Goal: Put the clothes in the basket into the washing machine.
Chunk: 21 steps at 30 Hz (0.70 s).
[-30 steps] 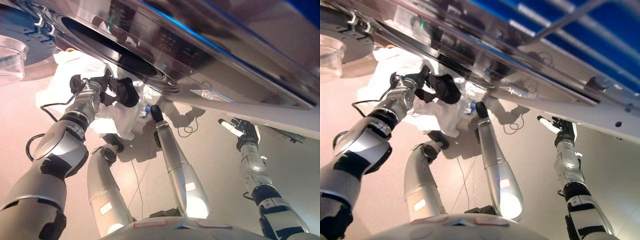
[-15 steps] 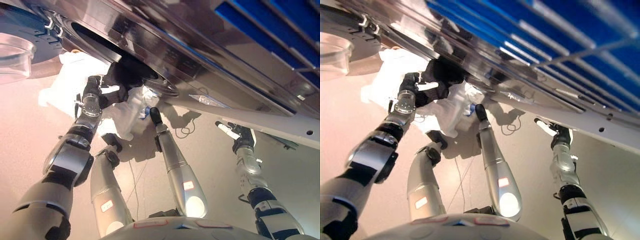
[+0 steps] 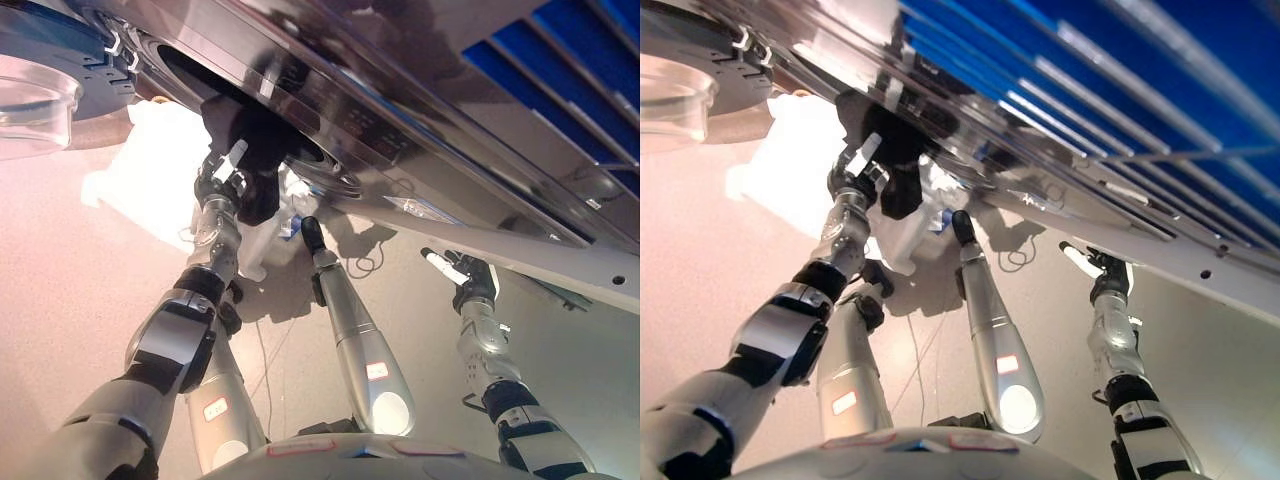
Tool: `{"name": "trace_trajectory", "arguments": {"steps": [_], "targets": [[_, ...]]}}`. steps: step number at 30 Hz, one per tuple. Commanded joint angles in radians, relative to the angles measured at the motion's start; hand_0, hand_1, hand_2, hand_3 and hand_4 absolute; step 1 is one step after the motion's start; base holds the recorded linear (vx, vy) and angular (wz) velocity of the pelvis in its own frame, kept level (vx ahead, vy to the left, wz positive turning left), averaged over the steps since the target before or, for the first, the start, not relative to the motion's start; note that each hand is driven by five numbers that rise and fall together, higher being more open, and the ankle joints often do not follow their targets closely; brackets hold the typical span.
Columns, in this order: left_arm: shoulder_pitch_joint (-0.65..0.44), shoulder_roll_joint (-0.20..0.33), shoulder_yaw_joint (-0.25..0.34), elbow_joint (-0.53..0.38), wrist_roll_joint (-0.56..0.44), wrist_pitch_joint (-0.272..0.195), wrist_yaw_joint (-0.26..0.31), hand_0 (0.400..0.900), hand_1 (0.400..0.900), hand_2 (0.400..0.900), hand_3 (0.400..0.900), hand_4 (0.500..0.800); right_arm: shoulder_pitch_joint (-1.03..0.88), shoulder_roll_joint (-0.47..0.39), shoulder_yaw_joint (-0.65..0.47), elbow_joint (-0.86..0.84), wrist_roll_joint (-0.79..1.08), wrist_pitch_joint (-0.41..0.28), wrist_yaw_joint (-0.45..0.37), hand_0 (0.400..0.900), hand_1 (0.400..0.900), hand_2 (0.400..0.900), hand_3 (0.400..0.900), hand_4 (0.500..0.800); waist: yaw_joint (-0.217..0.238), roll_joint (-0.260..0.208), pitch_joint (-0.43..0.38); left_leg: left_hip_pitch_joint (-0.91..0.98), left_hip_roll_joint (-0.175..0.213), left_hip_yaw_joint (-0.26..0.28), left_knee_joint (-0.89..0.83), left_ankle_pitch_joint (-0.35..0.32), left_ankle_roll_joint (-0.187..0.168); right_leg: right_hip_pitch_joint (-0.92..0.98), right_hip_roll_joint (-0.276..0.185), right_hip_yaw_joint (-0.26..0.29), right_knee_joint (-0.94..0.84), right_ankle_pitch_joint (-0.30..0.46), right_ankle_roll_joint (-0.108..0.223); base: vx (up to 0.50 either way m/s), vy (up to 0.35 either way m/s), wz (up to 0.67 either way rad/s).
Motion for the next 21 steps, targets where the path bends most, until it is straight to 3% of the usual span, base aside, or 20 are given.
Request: {"name": "trace_trajectory", "arguments": {"steps": [1,13,21], "targets": [[0.004,-0.007,0.047,-0.090,-0.075,-0.110,-0.059,0.400,0.400,0.400,0.400,0.500,0.106,-0.053,-0.067,-0.051,-0.011,-0.045,-0.043,0.900,0.900,0.900,0.900,0.800,-0.013,0.006,-0.061,0.053,0.031,-0.068,0.049,-0.112,-0.046,0.049,0.023,-0.029,-0.092,0.022,0.001,0.00,-0.010,-0.04],[-0.011,-0.053,0.038,-0.189,-0.178,-0.148,-0.112,0.400,0.400,0.400,0.400,0.500,0.109,-0.057,-0.057,-0.081,-0.021,-0.036,-0.034,0.900,0.900,0.900,0.900,0.800,-0.018,0.005,-0.069,0.065,0.037,-0.069,0.037,-0.100,-0.050,0.054,0.025,-0.033,-0.106,0.032,0.000,0.00,-0.001,-0.02],[-0.099,-0.063,0.041,-0.155,-0.221,-0.151,-0.126,0.400,0.400,0.400,0.400,0.500,0.101,-0.071,-0.041,-0.091,-0.030,-0.030,-0.030,0.900,0.900,0.900,0.900,0.800,-0.040,0.001,-0.085,0.073,0.050,-0.061,0.034,-0.102,-0.054,0.054,0.034,-0.028,-0.116,0.040,0.002,0.00,-0.001,-0.10]]}}
